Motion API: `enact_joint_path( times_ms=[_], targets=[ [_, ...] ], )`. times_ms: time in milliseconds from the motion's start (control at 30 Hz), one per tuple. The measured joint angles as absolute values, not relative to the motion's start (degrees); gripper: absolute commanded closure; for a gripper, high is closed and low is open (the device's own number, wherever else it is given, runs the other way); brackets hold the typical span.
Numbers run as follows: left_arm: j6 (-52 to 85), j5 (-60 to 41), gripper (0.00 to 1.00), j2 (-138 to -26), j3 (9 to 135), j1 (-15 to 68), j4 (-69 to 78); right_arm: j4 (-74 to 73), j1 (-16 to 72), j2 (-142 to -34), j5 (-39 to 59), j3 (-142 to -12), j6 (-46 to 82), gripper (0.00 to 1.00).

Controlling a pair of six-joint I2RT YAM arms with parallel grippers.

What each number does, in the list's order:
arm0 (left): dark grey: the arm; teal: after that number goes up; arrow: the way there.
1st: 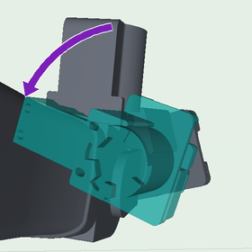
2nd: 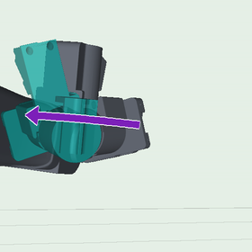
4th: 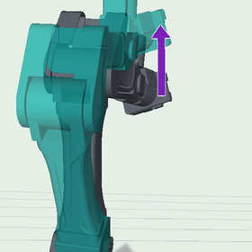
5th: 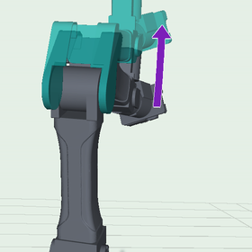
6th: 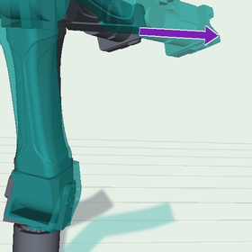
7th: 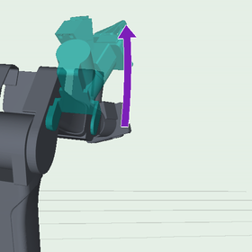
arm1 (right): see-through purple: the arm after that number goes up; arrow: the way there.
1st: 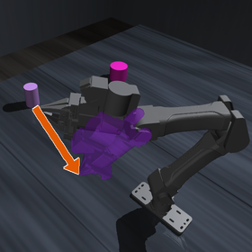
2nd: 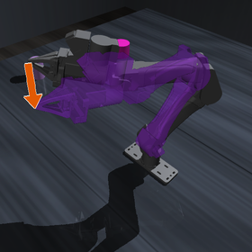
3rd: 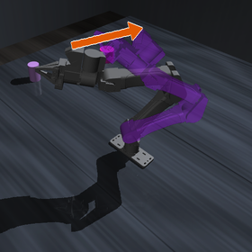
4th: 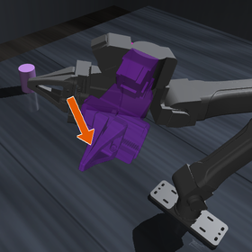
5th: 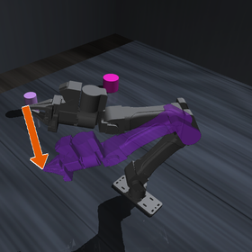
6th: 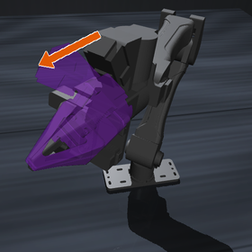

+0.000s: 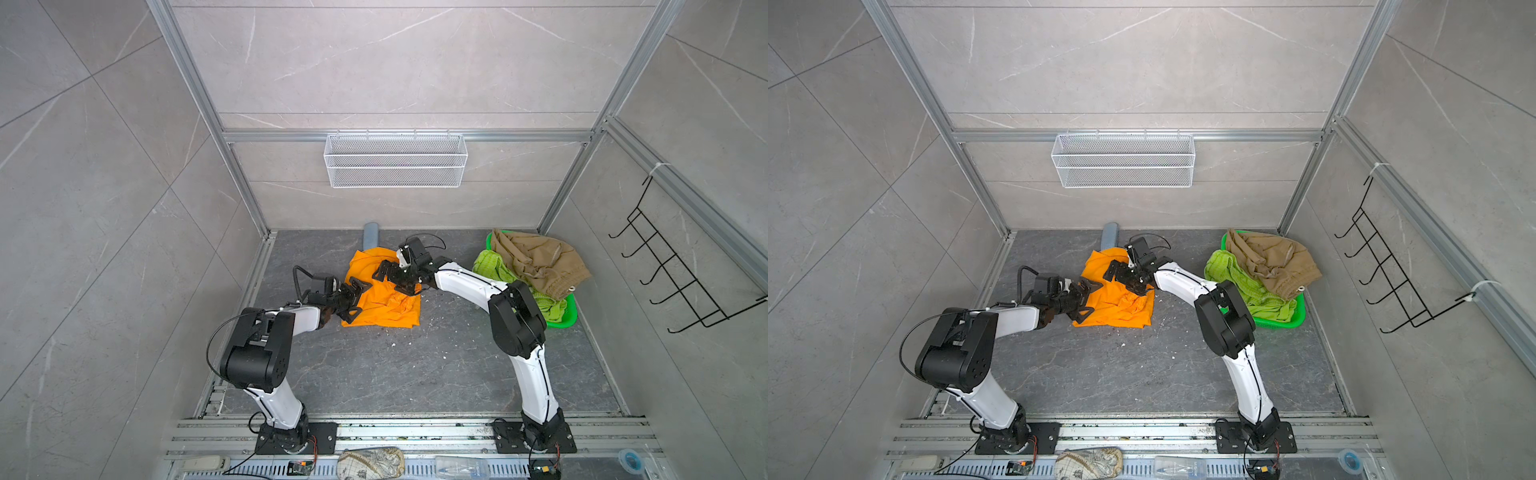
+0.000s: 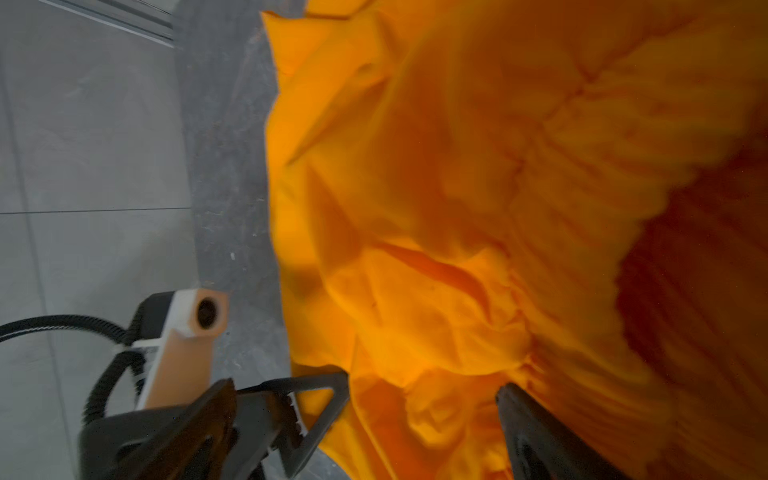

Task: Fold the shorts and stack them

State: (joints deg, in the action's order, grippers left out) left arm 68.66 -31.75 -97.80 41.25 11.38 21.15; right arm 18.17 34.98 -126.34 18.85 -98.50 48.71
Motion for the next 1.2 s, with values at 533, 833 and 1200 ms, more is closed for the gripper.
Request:
enact_joint_path(
  times_ms=[533, 833, 1200],
  targets=[
    [62.3, -30.5, 0.0, -90.0, 49.7, 11.3, 12.8, 18.1, 27.1, -114.7, 20.0, -89.0, 43.1, 0.01],
    [63.4, -32.3, 0.0, -103.6, 73.5, 10.9, 17.0, 7.9, 27.1, -121.3, 24.1, -99.1, 51.5, 0.01],
    [71.7, -33.6, 0.0, -127.5, 81.5, 10.5, 20.4, 2.7, 26.5, -130.8, 26.6, -100.0, 55.8, 0.01]
  ],
)
